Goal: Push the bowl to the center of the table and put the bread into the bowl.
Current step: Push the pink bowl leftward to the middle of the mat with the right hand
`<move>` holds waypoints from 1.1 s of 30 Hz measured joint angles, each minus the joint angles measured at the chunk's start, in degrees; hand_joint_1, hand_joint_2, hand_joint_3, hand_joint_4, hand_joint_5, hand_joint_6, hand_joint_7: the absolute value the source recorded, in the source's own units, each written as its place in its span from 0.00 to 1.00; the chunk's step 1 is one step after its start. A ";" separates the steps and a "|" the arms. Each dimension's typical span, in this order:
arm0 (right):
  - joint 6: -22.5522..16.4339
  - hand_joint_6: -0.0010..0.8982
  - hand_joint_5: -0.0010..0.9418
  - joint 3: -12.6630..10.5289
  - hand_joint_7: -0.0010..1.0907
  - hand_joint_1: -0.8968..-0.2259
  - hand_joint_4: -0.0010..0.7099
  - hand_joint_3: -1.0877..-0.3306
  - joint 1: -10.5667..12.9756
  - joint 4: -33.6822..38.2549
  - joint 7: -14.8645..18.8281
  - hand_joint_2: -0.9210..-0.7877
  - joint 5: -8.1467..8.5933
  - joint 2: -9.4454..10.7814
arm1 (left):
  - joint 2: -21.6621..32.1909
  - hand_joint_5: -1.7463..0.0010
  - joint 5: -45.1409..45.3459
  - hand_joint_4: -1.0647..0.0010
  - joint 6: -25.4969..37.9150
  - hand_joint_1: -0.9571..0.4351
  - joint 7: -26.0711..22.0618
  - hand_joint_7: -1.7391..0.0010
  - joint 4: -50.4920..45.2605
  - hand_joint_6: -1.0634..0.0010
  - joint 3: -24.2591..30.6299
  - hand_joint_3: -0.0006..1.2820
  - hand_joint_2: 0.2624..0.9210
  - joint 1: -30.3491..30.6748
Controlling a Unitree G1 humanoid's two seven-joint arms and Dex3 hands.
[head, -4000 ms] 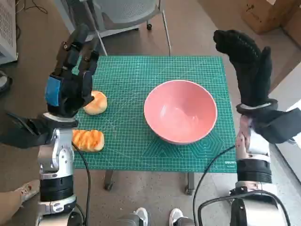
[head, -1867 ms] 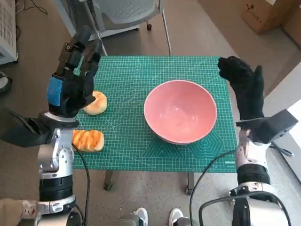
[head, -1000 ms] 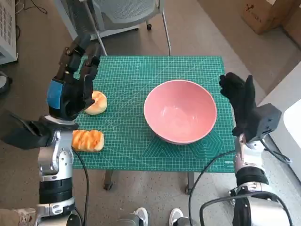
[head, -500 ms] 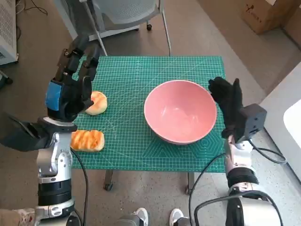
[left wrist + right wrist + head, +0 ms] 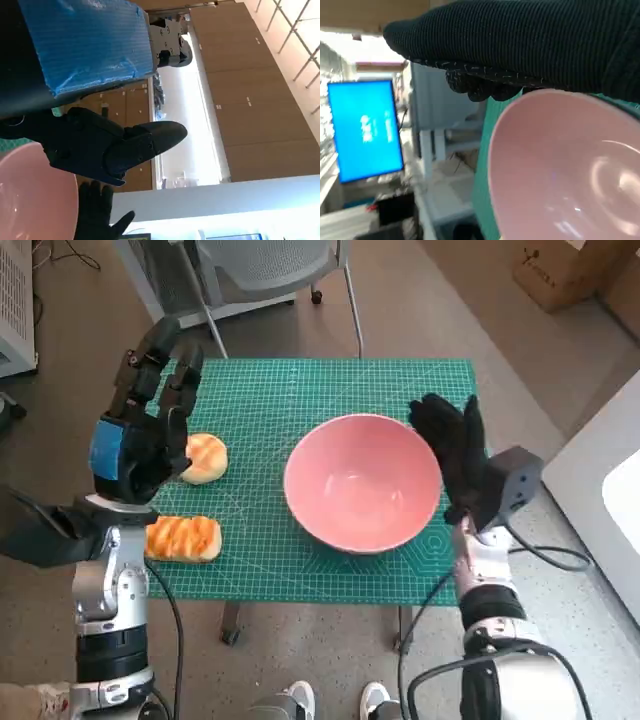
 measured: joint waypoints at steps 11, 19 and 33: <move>1.50 0.33 0.00 -0.22 0.01 0.51 0.28 0.58 -2.66 0.04 1.17 0.00 0.31 2.75 | 0.22 0.95 0.00 0.96 0.05 0.18 0.79 0.76 -1.82 1.00 0.58 0.53 1.00 1.42; 3.43 0.33 0.00 0.00 0.01 0.52 0.28 0.57 -4.77 0.34 1.09 0.00 0.28 4.91 | 0.32 0.96 0.00 0.96 0.26 0.18 1.59 0.75 -3.30 1.00 0.97 0.53 1.00 2.93; 5.01 0.33 0.00 -0.01 0.01 0.53 0.27 0.57 -6.50 0.83 1.78 0.00 0.28 5.73 | 0.33 0.96 0.00 0.96 0.24 0.19 2.47 0.73 -5.04 1.00 1.33 0.53 1.00 4.75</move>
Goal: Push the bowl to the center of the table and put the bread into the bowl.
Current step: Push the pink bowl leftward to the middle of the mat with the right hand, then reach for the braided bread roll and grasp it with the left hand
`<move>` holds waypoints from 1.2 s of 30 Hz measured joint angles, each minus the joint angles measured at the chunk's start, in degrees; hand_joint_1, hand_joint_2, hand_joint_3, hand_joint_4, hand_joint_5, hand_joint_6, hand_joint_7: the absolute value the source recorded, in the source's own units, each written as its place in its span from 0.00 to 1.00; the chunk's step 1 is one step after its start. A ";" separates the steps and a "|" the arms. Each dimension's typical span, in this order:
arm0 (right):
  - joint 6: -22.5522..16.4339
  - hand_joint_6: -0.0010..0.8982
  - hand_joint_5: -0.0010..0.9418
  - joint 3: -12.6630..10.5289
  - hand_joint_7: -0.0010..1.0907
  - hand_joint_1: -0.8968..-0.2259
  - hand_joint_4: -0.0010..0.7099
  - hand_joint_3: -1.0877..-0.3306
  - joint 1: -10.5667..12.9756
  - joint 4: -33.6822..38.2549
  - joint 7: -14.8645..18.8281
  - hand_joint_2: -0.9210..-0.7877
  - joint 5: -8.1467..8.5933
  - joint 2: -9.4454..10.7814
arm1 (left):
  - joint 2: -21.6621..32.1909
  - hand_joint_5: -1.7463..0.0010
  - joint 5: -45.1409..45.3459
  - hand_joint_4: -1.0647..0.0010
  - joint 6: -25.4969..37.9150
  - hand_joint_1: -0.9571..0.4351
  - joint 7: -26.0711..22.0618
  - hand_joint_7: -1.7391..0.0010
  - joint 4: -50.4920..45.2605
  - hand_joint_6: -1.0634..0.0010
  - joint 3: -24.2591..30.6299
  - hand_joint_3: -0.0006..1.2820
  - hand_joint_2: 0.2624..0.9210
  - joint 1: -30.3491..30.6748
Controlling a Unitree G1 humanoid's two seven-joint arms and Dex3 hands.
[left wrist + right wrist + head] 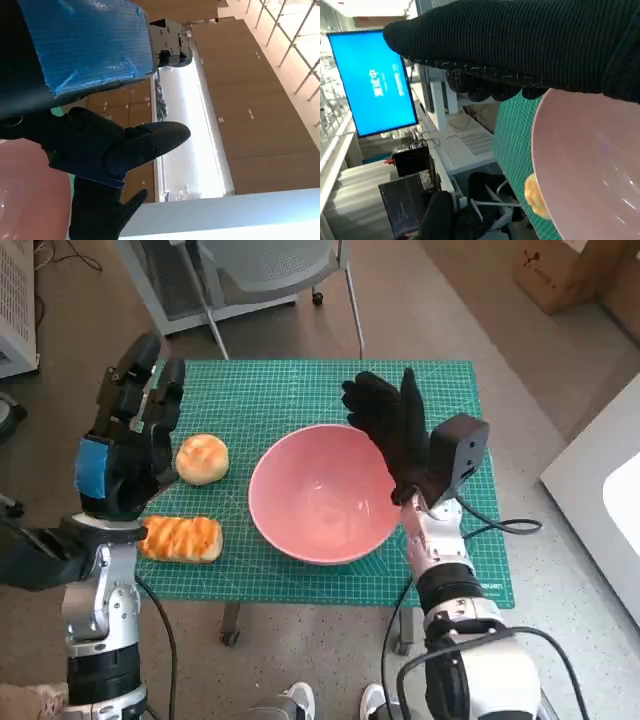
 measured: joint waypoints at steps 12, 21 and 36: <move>-5.43 0.35 0.01 0.31 0.02 0.49 0.31 0.58 -0.57 -2.55 0.83 0.00 -0.35 -4.68 | -0.02 0.96 -0.01 0.95 -0.19 0.19 0.22 0.72 -0.40 1.00 0.64 0.52 1.00 0.84; -14.28 0.37 0.02 0.32 0.03 0.45 0.35 0.63 -0.55 -6.97 5.16 0.00 0.31 -8.33 | 0.01 0.97 -0.01 0.94 -0.25 0.19 0.79 0.72 -2.48 1.00 1.01 0.49 1.00 1.16; -20.79 0.35 0.01 2.15 0.02 0.44 0.37 0.69 3.81 -20.34 13.01 0.00 3.24 -10.21 | 9.31 0.97 8.72 0.92 -0.69 0.29 0.35 0.71 -12.29 1.00 2.53 0.21 0.94 6.20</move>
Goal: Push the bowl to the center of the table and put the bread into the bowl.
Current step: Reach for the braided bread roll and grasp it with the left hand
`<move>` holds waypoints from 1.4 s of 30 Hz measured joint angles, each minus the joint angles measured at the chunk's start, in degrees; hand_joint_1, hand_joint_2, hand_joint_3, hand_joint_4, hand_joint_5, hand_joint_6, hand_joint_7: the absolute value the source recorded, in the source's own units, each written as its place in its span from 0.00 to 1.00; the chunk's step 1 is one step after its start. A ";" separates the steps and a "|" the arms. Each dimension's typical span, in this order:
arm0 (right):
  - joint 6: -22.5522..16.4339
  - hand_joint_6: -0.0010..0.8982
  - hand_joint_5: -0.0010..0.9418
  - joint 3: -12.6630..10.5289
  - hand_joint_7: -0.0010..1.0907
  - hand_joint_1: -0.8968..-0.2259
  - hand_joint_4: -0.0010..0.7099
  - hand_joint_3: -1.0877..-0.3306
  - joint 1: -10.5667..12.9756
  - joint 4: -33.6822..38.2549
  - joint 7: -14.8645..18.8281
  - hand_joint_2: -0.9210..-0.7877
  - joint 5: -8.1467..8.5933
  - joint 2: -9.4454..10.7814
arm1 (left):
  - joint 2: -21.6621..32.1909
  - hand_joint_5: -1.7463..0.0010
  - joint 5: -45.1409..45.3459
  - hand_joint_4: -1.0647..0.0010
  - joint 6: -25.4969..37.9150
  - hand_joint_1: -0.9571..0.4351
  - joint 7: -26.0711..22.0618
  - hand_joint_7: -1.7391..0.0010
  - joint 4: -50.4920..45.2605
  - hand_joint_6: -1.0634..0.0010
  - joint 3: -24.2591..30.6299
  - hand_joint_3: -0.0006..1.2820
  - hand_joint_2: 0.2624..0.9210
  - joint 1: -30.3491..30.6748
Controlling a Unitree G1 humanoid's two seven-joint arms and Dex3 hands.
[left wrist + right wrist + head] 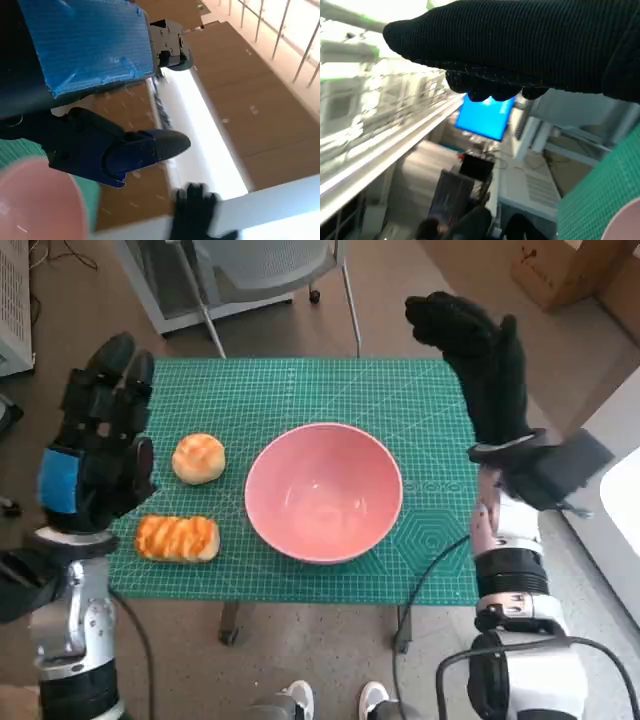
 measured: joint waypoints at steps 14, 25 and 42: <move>-1.15 0.38 0.01 1.32 0.03 0.45 0.37 0.69 1.60 -2.76 0.08 0.00 0.26 -0.40 | 15.12 0.99 22.18 0.92 7.70 0.72 -3.56 0.82 -15.22 0.90 0.88 0.03 0.61 9.38; -1.52 0.38 0.01 2.42 0.03 0.44 0.38 0.69 1.61 -1.80 -0.80 0.00 -0.25 -0.51 | 22.23 1.00 35.02 0.91 29.86 0.91 -12.87 0.95 -31.31 0.76 -6.59 0.01 0.65 12.01; -1.28 0.38 0.01 2.92 0.03 0.43 0.39 0.69 1.54 -0.25 -0.65 0.00 0.36 -0.49 | 22.56 1.00 40.94 0.90 37.25 0.89 -14.24 0.98 -30.36 0.73 -14.58 0.01 0.66 10.07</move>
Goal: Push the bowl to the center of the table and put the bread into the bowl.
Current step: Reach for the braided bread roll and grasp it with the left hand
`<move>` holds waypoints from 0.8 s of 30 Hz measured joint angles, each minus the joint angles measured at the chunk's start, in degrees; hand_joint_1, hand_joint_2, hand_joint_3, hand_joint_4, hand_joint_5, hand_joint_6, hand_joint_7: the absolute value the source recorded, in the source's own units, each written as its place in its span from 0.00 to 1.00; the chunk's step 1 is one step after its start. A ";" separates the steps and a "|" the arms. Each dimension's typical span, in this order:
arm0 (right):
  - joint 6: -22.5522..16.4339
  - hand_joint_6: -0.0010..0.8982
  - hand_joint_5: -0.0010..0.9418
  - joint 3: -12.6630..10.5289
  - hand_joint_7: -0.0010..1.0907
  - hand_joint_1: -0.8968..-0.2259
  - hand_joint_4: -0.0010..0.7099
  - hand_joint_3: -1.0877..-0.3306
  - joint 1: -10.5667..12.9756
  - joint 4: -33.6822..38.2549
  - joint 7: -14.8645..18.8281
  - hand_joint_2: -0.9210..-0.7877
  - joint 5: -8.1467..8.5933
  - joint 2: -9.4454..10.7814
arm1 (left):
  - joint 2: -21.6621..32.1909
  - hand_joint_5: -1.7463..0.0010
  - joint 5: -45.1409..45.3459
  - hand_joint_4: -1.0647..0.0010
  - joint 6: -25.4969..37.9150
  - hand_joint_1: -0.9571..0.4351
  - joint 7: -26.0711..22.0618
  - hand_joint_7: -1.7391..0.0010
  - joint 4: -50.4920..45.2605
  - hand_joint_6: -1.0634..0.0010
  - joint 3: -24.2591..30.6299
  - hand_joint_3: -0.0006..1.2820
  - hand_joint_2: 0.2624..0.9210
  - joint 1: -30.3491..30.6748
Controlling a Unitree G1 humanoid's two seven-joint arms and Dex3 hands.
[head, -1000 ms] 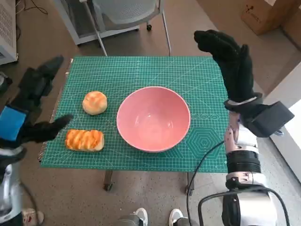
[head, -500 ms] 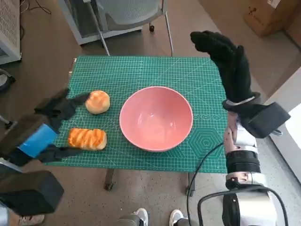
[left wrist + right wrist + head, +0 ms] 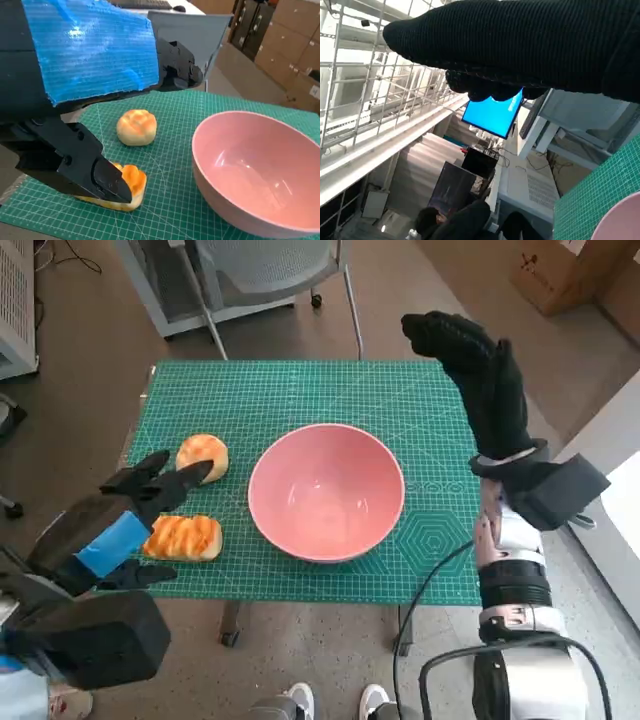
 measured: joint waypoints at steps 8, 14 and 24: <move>0.53 0.38 0.01 0.00 0.02 0.40 0.39 0.69 0.00 0.00 0.61 0.00 0.17 0.02 | -0.05 1.00 2.26 0.90 -0.08 0.86 0.31 0.99 4.83 0.73 -3.58 0.01 0.68 -0.83; 0.83 0.38 0.01 -0.07 0.02 0.39 0.39 0.69 0.03 -0.07 0.93 0.00 0.51 0.11 | -0.25 1.00 4.13 0.90 -0.62 0.86 1.39 1.00 10.81 0.73 -6.25 0.01 0.69 -2.25; 0.84 0.38 0.00 -0.20 0.02 0.40 0.39 0.69 0.38 -0.43 1.26 0.00 1.93 0.35 | -0.90 1.00 9.07 0.90 -0.91 0.83 2.45 1.00 22.28 0.72 -12.63 0.01 0.71 -6.55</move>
